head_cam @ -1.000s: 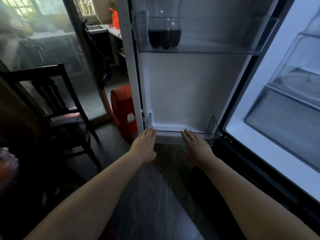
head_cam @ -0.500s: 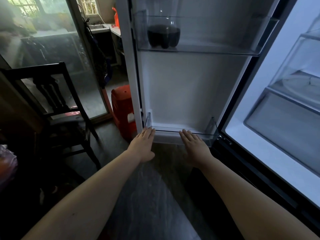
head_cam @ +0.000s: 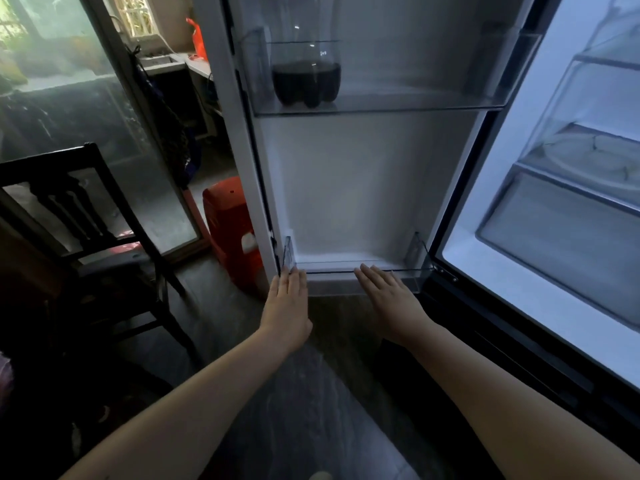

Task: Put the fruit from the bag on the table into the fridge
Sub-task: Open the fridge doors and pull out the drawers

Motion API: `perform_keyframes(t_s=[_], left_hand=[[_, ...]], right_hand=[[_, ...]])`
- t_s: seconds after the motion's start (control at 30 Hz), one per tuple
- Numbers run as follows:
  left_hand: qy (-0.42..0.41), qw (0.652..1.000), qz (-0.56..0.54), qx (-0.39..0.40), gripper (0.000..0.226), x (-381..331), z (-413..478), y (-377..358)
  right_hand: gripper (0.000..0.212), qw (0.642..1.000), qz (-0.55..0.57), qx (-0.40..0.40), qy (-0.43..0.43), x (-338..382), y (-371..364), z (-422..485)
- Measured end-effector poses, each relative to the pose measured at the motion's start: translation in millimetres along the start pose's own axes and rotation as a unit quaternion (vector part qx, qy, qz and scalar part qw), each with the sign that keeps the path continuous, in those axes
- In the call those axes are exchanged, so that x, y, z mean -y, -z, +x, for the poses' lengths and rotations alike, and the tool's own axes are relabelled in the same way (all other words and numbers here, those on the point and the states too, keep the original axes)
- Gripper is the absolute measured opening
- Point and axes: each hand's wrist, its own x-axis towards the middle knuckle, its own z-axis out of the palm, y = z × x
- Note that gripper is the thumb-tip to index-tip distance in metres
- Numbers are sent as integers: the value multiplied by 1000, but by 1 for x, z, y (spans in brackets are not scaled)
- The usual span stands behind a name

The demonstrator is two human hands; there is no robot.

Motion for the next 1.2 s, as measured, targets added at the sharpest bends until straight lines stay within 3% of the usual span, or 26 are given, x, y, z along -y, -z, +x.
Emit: perform_keyframes(t_s=[0.1, 0.2, 0.37, 0.67, 0.93, 1.2], left_hand=[[-23, 999, 17, -36, 91, -22, 6, 0], [-127, 988, 47, -74, 88, -46, 26, 5], [-301, 942, 21, -148, 82, -110, 55, 13], [-486, 859, -7, -160, 84, -238, 66, 18], [-564, 814, -5, -141, 87, -302, 58, 16], [-608, 780, -10, -147, 83, -332, 58, 15]], right_hand=[[74, 999, 28, -27, -31, -4, 7, -15], [73, 991, 25, -74, -109, -18, 16, -39], [79, 965, 19, -127, -227, -53, 28, -94], [79, 896, -36, -136, -422, -104, 35, -195], [81, 848, -62, -108, -515, -116, 28, -245], [73, 833, -42, -161, -529, -114, 21, -258]])
